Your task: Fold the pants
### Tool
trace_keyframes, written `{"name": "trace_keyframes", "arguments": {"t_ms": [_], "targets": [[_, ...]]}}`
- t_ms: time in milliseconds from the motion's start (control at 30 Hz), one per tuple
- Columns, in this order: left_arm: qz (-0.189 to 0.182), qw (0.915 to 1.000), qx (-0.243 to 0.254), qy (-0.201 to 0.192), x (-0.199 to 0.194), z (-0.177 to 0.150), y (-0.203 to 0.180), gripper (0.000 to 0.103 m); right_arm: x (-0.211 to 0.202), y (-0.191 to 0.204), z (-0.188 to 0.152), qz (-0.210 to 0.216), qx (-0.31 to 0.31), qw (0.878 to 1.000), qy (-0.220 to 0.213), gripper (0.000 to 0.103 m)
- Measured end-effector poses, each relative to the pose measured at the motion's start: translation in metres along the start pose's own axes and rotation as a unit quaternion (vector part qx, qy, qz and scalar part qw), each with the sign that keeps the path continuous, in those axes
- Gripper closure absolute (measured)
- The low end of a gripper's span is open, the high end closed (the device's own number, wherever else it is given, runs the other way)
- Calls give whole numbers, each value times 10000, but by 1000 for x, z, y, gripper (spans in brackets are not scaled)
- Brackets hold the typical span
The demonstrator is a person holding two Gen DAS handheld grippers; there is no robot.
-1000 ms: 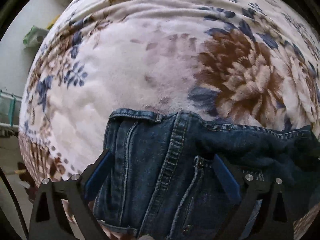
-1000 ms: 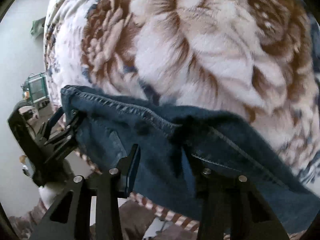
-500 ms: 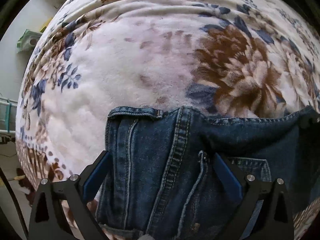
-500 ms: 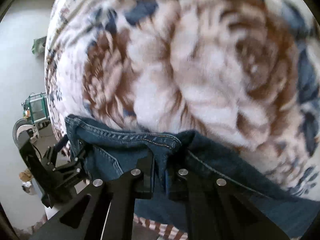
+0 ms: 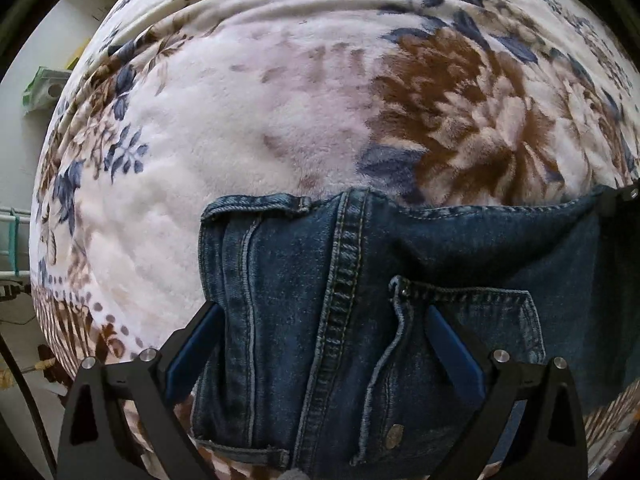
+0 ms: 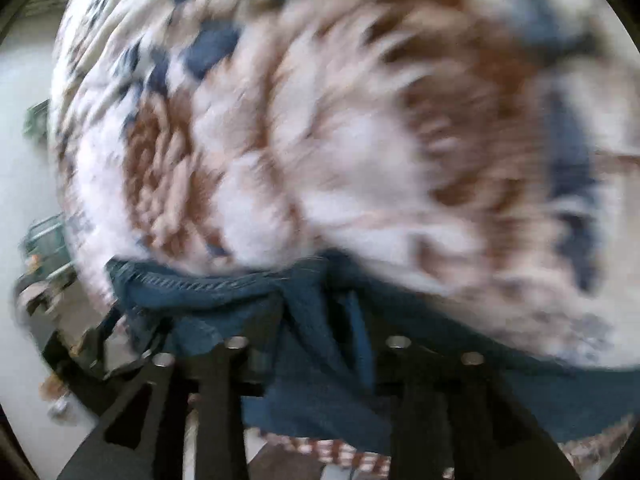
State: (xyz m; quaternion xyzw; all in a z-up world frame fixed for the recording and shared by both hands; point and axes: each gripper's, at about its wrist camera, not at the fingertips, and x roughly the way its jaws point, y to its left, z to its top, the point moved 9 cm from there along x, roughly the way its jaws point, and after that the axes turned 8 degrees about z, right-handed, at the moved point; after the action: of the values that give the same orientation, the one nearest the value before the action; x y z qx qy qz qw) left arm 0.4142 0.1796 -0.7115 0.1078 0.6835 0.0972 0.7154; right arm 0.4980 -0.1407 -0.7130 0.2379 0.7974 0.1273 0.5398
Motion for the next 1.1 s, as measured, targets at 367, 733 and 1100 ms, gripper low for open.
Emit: {"name": "trace_keyframes", "arguments": {"t_ms": [367, 733, 1100], "targets": [[39, 9996, -228, -155, -28, 10, 13, 0, 0, -3, -22, -436, -307, 9985, -114, 60], [-704, 9875, -1403, 172, -45, -48, 67, 2, -46, -88, -157, 14, 2031, 9679, -1482, 48], [-2094, 9185, -3185, 1054, 7, -81, 69, 25, 30, -171, -254, 1130, 4401, 8664, -2070, 54]]}}
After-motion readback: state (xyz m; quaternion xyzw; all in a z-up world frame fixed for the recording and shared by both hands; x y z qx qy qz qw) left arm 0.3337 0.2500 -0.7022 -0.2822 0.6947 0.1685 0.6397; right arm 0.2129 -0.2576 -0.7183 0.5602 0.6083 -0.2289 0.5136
